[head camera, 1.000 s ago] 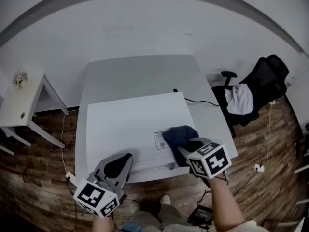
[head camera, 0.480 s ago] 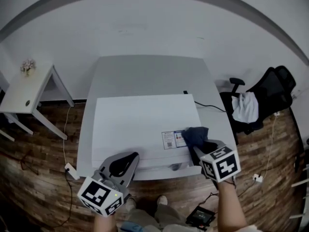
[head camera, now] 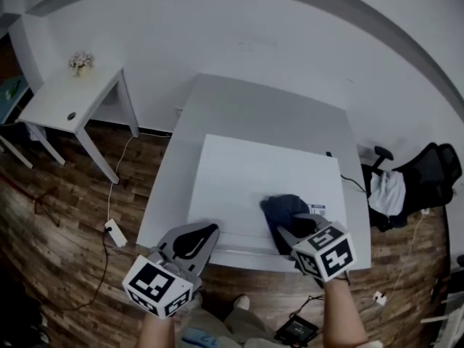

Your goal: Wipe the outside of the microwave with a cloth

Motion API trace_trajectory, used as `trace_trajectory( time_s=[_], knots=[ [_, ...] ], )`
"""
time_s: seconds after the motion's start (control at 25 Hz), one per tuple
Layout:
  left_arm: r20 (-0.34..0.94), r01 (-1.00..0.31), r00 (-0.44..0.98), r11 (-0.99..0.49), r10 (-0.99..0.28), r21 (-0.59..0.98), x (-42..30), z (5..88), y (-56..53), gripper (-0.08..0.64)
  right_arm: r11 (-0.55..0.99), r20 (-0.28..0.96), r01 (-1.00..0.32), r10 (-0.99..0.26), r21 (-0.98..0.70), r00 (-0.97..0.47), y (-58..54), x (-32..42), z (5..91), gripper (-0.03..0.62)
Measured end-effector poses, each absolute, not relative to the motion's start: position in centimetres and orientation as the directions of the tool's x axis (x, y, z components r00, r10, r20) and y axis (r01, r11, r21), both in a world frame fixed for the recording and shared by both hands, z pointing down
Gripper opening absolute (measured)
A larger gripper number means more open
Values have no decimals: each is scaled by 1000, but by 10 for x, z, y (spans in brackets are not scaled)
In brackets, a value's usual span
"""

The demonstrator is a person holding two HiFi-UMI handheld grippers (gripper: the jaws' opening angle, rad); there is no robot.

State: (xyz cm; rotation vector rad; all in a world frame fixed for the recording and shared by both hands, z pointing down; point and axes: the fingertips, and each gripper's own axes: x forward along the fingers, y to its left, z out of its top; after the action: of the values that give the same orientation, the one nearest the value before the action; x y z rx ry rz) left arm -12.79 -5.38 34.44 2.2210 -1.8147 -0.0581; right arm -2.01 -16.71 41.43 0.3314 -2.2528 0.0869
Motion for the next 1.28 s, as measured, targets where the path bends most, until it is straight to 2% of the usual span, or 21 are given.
trace_trajectory(
  time_s=[0.28, 0.6, 0.76, 0.88, 1.04, 1.28],
  knots=[
    [137, -962, 159, -121, -978, 246, -184, 353, -19, 2, 993, 756, -115, -99, 31, -647, -119, -109, 414, 98],
    [139, -954, 165, -122, -976, 275, -214, 363, -5, 2, 999, 763, -25, -38, 29, -645, -83, -162, 414, 98],
    [150, -949, 188, -140, -971, 284, -221, 368, -1, 2, 994, 790, 100, 19, 53, -613, -68, -184, 414, 98],
    [165, -944, 208, -154, -964, 291, -220, 375, 3, 2, 955, 850, 287, 85, 80, -520, -58, -199, 417, 98],
    [185, -938, 249, -189, -951, 290, -205, 392, 0, 2, 844, 944, 535, 154, 28, -293, -59, -203, 421, 98],
    [218, -940, 249, -182, -944, 288, -204, 402, -3, 2, 685, 990, 719, 139, -116, 28, -56, -223, 433, 98]
  ],
)
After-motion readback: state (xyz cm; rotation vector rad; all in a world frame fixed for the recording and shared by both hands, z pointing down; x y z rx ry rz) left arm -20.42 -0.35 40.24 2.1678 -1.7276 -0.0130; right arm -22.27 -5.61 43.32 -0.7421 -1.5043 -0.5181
